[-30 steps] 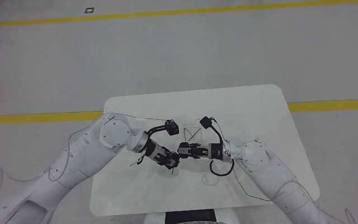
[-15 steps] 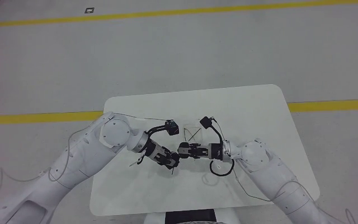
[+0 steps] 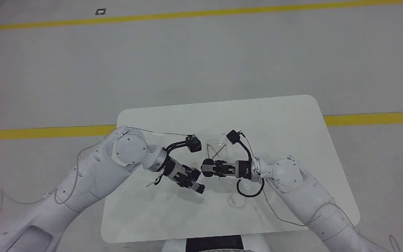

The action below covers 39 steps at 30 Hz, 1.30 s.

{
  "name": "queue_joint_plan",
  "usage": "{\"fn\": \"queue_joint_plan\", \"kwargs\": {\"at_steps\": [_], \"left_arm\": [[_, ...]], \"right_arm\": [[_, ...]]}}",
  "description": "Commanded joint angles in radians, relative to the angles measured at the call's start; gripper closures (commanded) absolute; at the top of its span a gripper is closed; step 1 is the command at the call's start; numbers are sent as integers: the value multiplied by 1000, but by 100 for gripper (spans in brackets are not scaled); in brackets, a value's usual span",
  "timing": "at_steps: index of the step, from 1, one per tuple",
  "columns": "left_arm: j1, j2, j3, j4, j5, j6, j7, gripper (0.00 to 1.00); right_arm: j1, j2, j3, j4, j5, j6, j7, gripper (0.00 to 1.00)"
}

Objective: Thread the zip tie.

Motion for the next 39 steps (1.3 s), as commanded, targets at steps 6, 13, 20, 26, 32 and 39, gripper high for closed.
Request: {"fn": "queue_joint_plan", "kwargs": {"at_steps": [6,13,20,26,32,39], "left_arm": [[0,0,0,0,0,0,0,0],[11,0,6,-9,18,5,37,0],[20,9,-6,-30,23,0,63,0],[54,27,-46,-64,34,0,105,0],[94,44,-92,-81,12,0,133,0],[97,45,-96,-78,7,0,133,0]], "right_arm": [[2,0,-2,15,6,2,-21,100],[1,0,3,24,34,13,-44,100],[-5,0,22,41,93,44,-87,100],[-13,1,46,53,165,60,-91,100],[-12,3,58,67,219,57,-54,100],[-11,3,57,71,235,55,-40,100]]}}
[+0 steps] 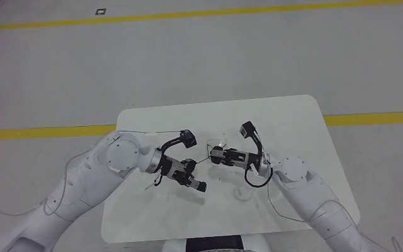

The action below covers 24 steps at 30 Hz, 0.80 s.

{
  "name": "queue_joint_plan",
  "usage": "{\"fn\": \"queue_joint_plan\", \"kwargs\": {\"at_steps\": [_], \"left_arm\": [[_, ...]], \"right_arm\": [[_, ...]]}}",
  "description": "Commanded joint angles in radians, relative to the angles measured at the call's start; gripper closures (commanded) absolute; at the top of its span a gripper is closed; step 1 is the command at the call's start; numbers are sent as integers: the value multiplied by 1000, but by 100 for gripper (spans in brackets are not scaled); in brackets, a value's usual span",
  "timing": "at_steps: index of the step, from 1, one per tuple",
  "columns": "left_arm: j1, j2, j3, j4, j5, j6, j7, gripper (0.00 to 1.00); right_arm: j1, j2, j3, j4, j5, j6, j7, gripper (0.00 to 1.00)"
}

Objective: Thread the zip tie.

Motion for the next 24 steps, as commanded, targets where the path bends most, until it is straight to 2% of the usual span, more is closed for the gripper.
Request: {"fn": "queue_joint_plan", "kwargs": {"at_steps": [1,10,12,18,21,22,24], "left_arm": [[0,0,0,0,0,0,0,0],[0,0,0,0,0,0,0,0],[0,0,0,0,0,0,0,0],[40,0,-2,2,27,0,123,0],[61,3,-27,-13,47,0,220,0],[75,5,-34,-33,56,0,249,0],[87,7,-43,-42,68,0,279,0]], "right_arm": [[0,0,0,0,0,0,0,100],[0,0,0,0,0,0,0,100],[-10,-2,4,-10,32,4,-30,100],[-28,-4,13,-14,92,8,-43,100],[-34,-5,15,-13,126,12,-39,100],[-37,-6,17,-11,139,14,-41,100],[-39,-6,18,-8,149,17,-40,100]]}}
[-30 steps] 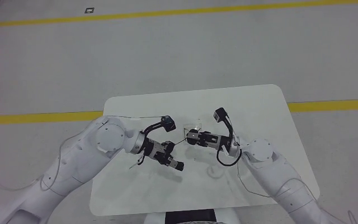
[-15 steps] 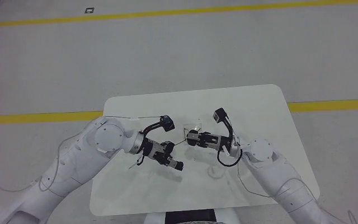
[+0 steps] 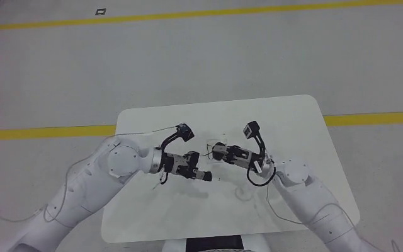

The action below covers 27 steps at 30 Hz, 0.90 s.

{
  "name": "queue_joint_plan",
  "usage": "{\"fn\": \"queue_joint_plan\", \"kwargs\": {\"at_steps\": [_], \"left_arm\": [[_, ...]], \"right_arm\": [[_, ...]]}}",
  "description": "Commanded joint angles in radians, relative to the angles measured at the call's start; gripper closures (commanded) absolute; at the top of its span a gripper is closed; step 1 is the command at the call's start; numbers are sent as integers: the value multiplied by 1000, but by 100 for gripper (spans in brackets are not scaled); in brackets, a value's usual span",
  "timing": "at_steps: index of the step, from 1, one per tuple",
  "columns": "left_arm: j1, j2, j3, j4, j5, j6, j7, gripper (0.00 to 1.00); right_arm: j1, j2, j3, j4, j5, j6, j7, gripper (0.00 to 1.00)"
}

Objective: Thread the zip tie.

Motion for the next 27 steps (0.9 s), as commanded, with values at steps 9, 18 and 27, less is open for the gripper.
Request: {"fn": "queue_joint_plan", "kwargs": {"at_steps": [9,18,27], "left_arm": [[60,11,-26,-27,36,0,107,0],[89,12,-64,-42,-39,0,110,0],[89,12,-67,-42,-40,0,108,0]], "right_arm": [[-9,-3,18,40,83,6,5,100],[-8,-11,22,63,163,18,-5,100],[-8,-11,22,64,164,19,-5,100]]}}
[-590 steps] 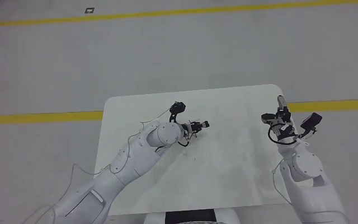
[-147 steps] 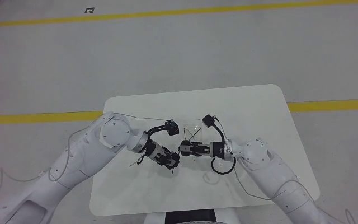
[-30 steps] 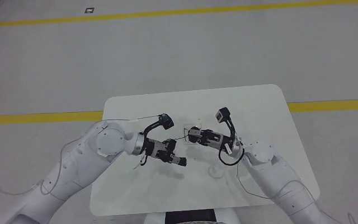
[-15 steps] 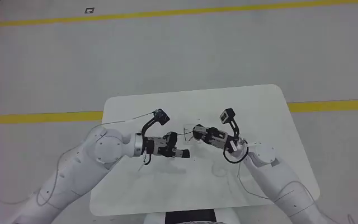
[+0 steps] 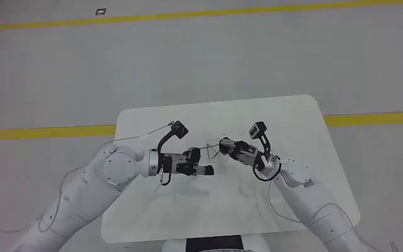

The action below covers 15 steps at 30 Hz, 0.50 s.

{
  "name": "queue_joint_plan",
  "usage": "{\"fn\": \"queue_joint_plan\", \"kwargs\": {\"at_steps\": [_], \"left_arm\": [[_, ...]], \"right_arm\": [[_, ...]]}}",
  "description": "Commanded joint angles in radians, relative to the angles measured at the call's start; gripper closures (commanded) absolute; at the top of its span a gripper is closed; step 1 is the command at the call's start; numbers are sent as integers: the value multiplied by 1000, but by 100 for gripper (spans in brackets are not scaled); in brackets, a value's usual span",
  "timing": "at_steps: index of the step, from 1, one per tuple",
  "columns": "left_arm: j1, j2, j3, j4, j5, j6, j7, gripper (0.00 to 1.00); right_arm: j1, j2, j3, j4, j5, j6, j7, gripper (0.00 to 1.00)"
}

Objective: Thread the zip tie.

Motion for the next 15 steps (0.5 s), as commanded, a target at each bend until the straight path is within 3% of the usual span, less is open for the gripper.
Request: {"fn": "queue_joint_plan", "kwargs": {"at_steps": [1,7,15], "left_arm": [[3,-1,3,-1,0,2,10,0],[1,-6,7,25,3,0,17,0],[19,-4,-20,11,24,0,55,0]], "right_arm": [[0,0,0,0,0,0,0,100],[-15,-2,5,-21,16,27,-39,100],[-17,-2,14,-16,40,92,-10,100]]}}
